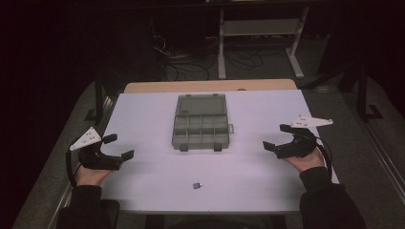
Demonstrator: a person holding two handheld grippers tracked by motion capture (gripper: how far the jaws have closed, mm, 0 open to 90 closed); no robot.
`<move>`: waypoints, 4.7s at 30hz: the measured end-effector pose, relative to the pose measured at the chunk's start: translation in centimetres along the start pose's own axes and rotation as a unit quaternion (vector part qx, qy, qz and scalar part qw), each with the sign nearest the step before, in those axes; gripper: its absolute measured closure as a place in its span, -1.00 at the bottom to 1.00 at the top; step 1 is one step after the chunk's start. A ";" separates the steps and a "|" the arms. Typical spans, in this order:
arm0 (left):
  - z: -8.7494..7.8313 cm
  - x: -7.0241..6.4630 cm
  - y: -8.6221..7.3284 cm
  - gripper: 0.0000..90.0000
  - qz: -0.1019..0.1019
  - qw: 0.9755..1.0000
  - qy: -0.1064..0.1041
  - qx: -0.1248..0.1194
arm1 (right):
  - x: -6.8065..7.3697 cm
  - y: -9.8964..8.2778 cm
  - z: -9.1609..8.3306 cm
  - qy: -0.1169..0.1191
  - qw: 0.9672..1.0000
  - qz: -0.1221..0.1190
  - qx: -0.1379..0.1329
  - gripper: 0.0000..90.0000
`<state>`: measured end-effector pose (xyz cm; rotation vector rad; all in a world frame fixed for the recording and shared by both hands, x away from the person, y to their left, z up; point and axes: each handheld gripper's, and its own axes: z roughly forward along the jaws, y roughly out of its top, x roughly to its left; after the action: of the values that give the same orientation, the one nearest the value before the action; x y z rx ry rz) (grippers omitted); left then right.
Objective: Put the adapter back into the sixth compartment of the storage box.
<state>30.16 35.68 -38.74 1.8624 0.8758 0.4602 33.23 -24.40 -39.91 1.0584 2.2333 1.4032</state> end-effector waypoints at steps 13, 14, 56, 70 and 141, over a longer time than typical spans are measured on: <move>0.0 0.0 0.1 -1.00 0.003 1.000 -0.001 0.003 | 0.1 0.1 -0.2 -0.002 1.000 -0.005 -0.006 -1.00; -0.1 0.0 0.1 -1.00 0.005 1.000 -0.001 0.005 | 0.1 0.1 -0.2 -0.005 1.000 -0.005 -0.007 -1.00; 2.1 -3.6 5.7 -1.00 0.087 0.994 -0.044 0.050 | 0.2 0.1 -0.3 0.009 1.000 -0.011 0.001 -1.00; 4.7 -5.4 6.6 -1.00 0.116 0.987 -0.072 0.083 | 0.5 0.1 0.0 0.016 1.000 -0.017 0.009 -1.00; 12.1 -12.1 5.0 -1.00 0.167 0.956 -0.178 0.165 | 0.7 0.0 0.3 0.029 0.999 -0.022 0.026 -1.00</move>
<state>31.78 17.95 -38.79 2.3249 0.4090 0.1724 32.89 -23.68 -39.99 0.9915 2.3315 1.3807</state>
